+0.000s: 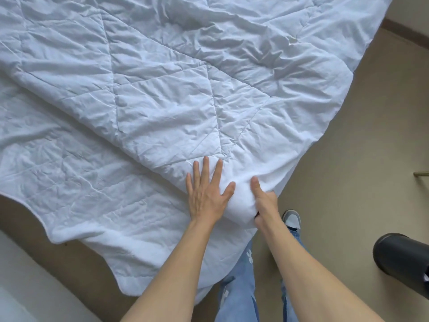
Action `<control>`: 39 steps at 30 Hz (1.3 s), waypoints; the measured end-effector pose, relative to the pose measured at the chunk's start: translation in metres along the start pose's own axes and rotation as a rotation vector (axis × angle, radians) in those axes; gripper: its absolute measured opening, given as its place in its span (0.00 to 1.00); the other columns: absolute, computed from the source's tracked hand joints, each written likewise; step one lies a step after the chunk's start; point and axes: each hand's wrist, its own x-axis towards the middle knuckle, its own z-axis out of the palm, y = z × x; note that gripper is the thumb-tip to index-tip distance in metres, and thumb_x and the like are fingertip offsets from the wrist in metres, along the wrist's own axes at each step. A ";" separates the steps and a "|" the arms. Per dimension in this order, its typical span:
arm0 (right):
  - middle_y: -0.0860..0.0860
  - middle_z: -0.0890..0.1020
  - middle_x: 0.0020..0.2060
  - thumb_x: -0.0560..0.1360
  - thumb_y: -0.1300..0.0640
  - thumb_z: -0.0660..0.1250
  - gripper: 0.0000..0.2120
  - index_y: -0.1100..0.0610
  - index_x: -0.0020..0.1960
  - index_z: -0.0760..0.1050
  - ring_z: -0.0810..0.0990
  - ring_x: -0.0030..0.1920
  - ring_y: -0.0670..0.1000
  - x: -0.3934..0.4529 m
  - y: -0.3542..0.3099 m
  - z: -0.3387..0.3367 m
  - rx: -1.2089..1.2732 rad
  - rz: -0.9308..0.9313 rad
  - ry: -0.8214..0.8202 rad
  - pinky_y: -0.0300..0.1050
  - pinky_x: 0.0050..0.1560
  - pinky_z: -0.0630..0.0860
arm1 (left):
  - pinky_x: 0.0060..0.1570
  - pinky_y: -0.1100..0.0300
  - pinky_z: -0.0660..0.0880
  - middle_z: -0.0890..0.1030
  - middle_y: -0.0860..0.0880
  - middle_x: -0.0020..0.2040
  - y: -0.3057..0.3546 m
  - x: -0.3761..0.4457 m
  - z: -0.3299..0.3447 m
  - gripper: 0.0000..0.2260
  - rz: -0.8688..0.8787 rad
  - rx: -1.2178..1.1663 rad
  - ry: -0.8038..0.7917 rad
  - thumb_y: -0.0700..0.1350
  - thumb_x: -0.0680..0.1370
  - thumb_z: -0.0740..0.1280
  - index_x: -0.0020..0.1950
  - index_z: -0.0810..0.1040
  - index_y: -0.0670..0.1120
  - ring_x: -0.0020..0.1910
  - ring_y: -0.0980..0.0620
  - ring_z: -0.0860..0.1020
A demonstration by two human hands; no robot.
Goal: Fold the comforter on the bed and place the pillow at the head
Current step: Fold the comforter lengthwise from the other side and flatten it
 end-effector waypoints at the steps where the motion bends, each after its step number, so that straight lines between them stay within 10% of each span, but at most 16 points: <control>1: 0.53 0.87 0.54 0.68 0.46 0.80 0.29 0.58 0.63 0.78 0.87 0.53 0.54 0.002 -0.001 -0.001 -0.003 -0.027 0.029 0.58 0.58 0.82 | 0.78 0.42 0.45 0.52 0.49 0.83 0.000 0.001 0.000 0.33 0.008 0.003 0.007 0.69 0.79 0.51 0.81 0.58 0.57 0.82 0.44 0.47; 13: 0.58 0.87 0.50 0.75 0.61 0.74 0.13 0.67 0.57 0.80 0.85 0.55 0.59 -0.016 0.009 -0.015 -0.053 0.032 -0.144 0.49 0.50 0.82 | 0.78 0.44 0.42 0.47 0.50 0.84 0.005 -0.011 -0.004 0.32 0.083 -0.001 -0.056 0.68 0.80 0.50 0.82 0.51 0.59 0.82 0.47 0.44; 21: 0.52 0.83 0.64 0.73 0.61 0.77 0.29 0.55 0.72 0.74 0.81 0.65 0.53 -0.056 0.070 -0.074 -0.283 0.051 -0.456 0.57 0.65 0.77 | 0.76 0.43 0.49 0.56 0.49 0.83 0.001 -0.053 0.011 0.31 0.154 0.115 -0.016 0.66 0.80 0.52 0.81 0.56 0.57 0.81 0.44 0.53; 30: 0.56 0.86 0.55 0.75 0.50 0.75 0.20 0.59 0.62 0.79 0.84 0.58 0.61 -0.048 0.065 -0.076 -0.169 0.168 -0.158 0.60 0.60 0.77 | 0.76 0.42 0.51 0.55 0.47 0.83 -0.010 -0.076 0.032 0.32 0.107 0.181 -0.115 0.68 0.81 0.49 0.81 0.57 0.55 0.81 0.43 0.54; 33: 0.51 0.80 0.61 0.73 0.39 0.74 0.36 0.61 0.70 0.71 0.80 0.58 0.54 -0.054 0.033 -0.072 -0.255 0.052 0.074 0.51 0.56 0.76 | 0.76 0.43 0.50 0.56 0.47 0.82 0.006 -0.070 0.013 0.31 0.107 0.133 -0.070 0.68 0.81 0.50 0.81 0.57 0.56 0.81 0.43 0.54; 39: 0.49 0.63 0.80 0.79 0.43 0.65 0.36 0.51 0.81 0.56 0.62 0.78 0.51 -0.088 -0.086 -0.061 -0.640 -0.384 0.140 0.57 0.77 0.60 | 0.79 0.45 0.43 0.47 0.51 0.83 0.074 -0.026 -0.068 0.32 0.109 0.004 0.024 0.68 0.80 0.49 0.82 0.51 0.59 0.82 0.47 0.45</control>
